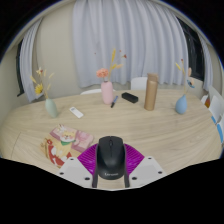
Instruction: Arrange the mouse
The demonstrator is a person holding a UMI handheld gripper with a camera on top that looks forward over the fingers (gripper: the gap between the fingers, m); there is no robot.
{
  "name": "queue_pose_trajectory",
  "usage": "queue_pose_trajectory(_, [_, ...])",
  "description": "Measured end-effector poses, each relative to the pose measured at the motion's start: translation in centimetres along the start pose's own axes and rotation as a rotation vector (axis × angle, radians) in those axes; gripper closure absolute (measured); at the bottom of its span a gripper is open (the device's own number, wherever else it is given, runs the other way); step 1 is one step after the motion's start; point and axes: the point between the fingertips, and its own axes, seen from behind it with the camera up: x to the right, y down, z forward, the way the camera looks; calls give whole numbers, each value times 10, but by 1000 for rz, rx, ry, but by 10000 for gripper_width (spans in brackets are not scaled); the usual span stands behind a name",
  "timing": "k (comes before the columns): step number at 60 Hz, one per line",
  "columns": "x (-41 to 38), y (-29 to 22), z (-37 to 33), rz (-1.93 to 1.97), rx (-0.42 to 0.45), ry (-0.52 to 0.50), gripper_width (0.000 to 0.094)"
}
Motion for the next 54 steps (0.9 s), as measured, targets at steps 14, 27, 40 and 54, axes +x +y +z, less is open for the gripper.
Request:
queue_pose_trajectory(14, [-154,-45,66,-37,32,-94,581])
queue_pose_trajectory(27, [-217,35,132,-78,-90,-88,581])
queue_pose_trajectory(40, [-217,55,143,-142,-78,-52,381])
queue_pose_trajectory(54, [-195,28,76,-120,-63,-58,80])
